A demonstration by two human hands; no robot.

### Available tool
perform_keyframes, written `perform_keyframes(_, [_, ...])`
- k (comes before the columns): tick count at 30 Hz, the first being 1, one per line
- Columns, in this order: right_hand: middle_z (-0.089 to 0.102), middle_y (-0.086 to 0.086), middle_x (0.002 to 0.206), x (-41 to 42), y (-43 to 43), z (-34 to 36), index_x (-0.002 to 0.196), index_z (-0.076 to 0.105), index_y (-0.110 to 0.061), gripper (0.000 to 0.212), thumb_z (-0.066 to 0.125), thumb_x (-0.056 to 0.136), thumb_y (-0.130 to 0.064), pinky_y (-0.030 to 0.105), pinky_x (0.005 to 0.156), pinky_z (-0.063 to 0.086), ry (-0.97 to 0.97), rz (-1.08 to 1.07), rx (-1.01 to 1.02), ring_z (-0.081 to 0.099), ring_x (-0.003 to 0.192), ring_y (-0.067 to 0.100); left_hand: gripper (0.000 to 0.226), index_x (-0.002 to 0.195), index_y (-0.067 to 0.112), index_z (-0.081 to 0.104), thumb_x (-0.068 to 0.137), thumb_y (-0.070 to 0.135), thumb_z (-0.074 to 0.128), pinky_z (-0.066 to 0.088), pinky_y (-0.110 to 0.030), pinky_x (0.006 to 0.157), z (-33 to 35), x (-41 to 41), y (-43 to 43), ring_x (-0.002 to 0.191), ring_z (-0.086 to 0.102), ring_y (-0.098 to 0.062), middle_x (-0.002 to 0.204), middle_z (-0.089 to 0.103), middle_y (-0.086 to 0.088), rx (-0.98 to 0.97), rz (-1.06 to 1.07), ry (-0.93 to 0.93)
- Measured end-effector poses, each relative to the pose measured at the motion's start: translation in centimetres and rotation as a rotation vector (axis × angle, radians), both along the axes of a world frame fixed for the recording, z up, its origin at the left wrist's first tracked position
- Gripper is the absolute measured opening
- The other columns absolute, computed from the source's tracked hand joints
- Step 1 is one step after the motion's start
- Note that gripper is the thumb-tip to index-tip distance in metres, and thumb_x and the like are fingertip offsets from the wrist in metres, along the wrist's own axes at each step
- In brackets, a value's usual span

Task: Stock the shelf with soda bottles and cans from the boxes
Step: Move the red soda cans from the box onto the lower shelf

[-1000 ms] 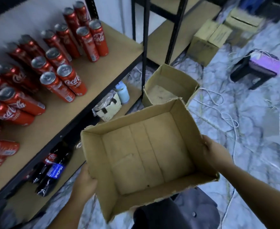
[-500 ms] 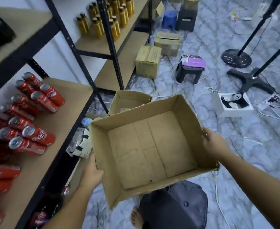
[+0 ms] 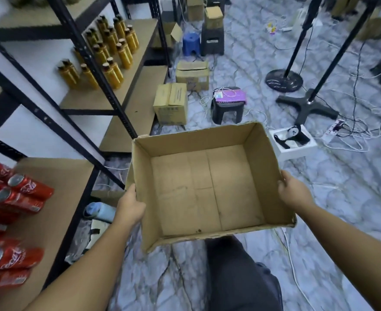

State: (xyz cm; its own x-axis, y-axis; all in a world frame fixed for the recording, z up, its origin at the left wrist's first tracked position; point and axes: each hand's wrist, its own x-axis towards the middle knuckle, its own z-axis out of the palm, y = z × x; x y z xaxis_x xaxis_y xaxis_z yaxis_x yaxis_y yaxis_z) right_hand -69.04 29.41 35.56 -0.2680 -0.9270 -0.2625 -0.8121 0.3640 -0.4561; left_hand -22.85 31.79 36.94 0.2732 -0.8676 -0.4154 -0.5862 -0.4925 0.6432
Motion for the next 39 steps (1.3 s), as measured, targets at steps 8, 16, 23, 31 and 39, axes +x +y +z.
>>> perform_keyframes(8, [0.066,0.023,0.118,-3.9,-13.5,-7.1,0.138,0.050,-0.011,0.042,0.043,0.097,-0.006,0.045,0.085,0.045,-0.055,-0.098,0.168,0.061,0.105,0.043,0.041,0.113,0.031,0.057,0.085,0.002,0.060,0.057,-0.038,0.079,-5.6,-5.5,-15.9,0.089,0.066,-0.017,0.097,0.069,0.006,0.056,-0.031,-0.014])
perform_keyframes(16, [0.057,0.005,0.117,-7.2,-22.3,-15.3,0.146,0.037,-0.014,0.048,0.050,0.100,-0.017,0.043,0.092,0.046,-0.200,-0.235,0.349,0.059,0.112,0.039,0.051,0.126,0.029,0.057,0.082,0.009,0.071,0.056,-0.036,0.086,-17.7,-11.5,-27.3,0.097,0.067,-0.017,0.107,0.070,0.004,0.204,-0.003,0.088])
perform_keyframes(23, [0.051,-0.005,0.132,-5.7,-24.2,-27.8,0.154,0.022,-0.024,0.067,0.061,0.099,-0.020,0.041,0.106,0.043,-0.397,-0.345,0.414,0.054,0.116,0.021,0.093,0.152,0.038,0.035,0.064,0.029,0.063,0.054,-0.047,0.098,-32.2,-11.8,-30.4,0.117,0.061,-0.023,0.134,0.058,-0.001,0.349,-0.013,0.127])
perform_keyframes(31, [0.048,0.003,0.142,-3.8,-24.6,-42.1,0.153,0.019,-0.023,0.081,0.073,0.092,-0.022,0.040,0.109,0.041,-0.449,-0.403,0.448,0.052,0.124,0.023,0.092,0.152,0.032,0.030,0.064,0.021,0.057,0.053,-0.050,0.098,-46.5,-11.4,-30.7,0.119,0.059,-0.032,0.133,0.057,-0.009,0.335,-0.008,0.086])
perform_keyframes(39, [0.012,0.015,0.162,-1.6,-23.4,-46.2,0.161,-0.010,-0.028,0.111,0.073,0.089,-0.043,0.046,0.122,0.026,-0.230,-0.403,0.619,0.026,0.147,0.039,0.090,0.162,0.037,0.008,0.094,0.011,0.061,0.045,-0.029,0.083,-47.4,-11.9,-29.0,0.122,0.057,-0.026,0.155,0.045,-0.002,0.427,0.040,0.088])
